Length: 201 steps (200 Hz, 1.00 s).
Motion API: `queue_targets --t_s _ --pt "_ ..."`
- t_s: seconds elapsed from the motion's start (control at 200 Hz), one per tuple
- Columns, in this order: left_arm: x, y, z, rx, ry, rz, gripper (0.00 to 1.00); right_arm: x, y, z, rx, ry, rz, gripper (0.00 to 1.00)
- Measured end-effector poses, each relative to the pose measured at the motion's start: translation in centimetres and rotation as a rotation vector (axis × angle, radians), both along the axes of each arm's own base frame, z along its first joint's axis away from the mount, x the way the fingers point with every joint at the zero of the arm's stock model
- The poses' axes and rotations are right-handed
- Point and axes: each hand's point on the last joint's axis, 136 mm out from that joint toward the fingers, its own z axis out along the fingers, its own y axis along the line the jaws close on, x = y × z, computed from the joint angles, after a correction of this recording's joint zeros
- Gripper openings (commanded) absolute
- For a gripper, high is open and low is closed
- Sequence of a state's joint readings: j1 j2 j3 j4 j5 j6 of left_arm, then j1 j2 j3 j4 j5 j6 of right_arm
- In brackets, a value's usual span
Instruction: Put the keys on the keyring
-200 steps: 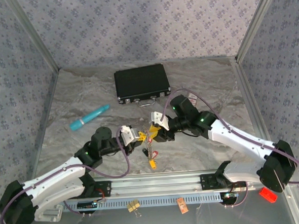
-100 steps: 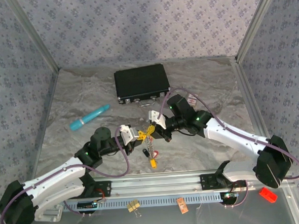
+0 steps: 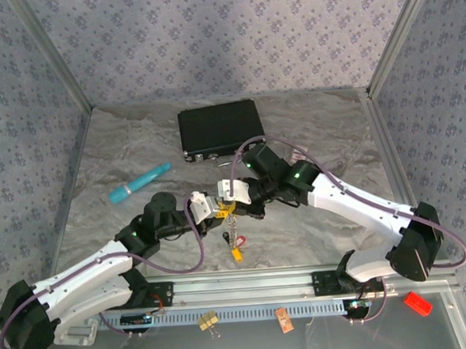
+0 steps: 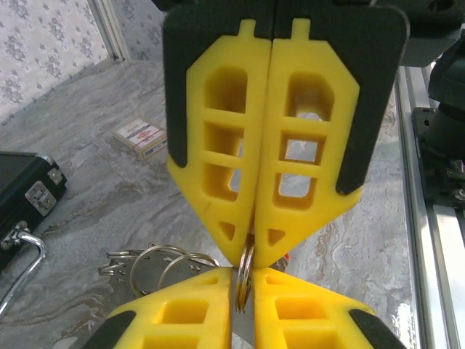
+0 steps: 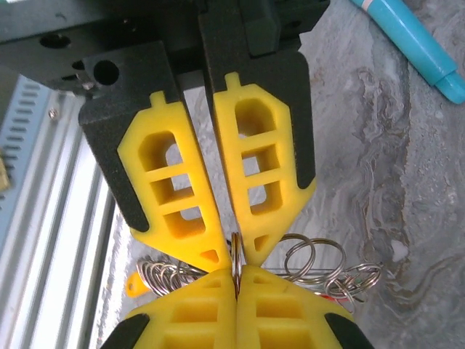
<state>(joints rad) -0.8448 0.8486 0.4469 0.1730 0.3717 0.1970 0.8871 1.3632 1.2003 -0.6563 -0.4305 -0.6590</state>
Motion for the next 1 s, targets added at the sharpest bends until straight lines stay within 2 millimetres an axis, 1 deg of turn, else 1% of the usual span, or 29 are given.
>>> queue_targets --t_s 0.09,0.15,0.22,0.25,0.315,0.365,0.44,0.495,0.74,0.855,1.004 --pt "-0.1 0.0 -0.3 0.013 0.005 -0.008 0.0 -0.1 -0.1 -0.2 -0.035 -0.021 0.017 0.0" --pt "-0.2 0.0 -0.3 0.015 0.003 -0.014 0.0 -0.2 -0.1 -0.2 -0.041 -0.026 0.024 0.0" --pt "-0.2 -0.1 -0.2 0.016 0.001 -0.017 0.0 -0.2 -0.1 -0.1 -0.038 -0.025 0.025 0.22" --pt "-0.2 -0.1 -0.2 0.015 -0.001 -0.017 0.0 0.0 -0.2 0.0 -0.029 -0.023 0.019 0.29" --pt "-0.1 0.0 -0.2 0.018 -0.006 -0.013 0.0 0.1 -0.3 0.4 0.019 -0.005 -0.004 0.38" --pt "0.0 0.0 -0.1 0.017 -0.008 -0.007 0.0 0.3 -0.9 0.6 0.057 0.019 -0.045 0.41" --pt "0.0 0.0 0.1 0.007 -0.019 -0.002 0.0 0.7 -1.9 0.9 0.111 0.044 -0.112 0.41" --pt "0.0 0.1 0.2 -0.004 -0.03 0.001 0.0 0.7 -2.1 1.0 0.14 0.06 -0.146 0.4" --pt "0.2 0.2 0.2 -0.02 -0.049 0.014 0.0 0.1 -1.1 0.8 0.221 0.172 -0.215 0.38" --pt "0.2 0.2 0.5 -0.028 -0.057 0.015 0.0 0.1 -0.6 1.2 0.245 0.184 -0.227 0.3" --pt "0.2 0.3 0.8 -0.037 -0.064 0.014 0.0 0.2 -0.5 1.4 0.25 0.182 -0.235 0.16"
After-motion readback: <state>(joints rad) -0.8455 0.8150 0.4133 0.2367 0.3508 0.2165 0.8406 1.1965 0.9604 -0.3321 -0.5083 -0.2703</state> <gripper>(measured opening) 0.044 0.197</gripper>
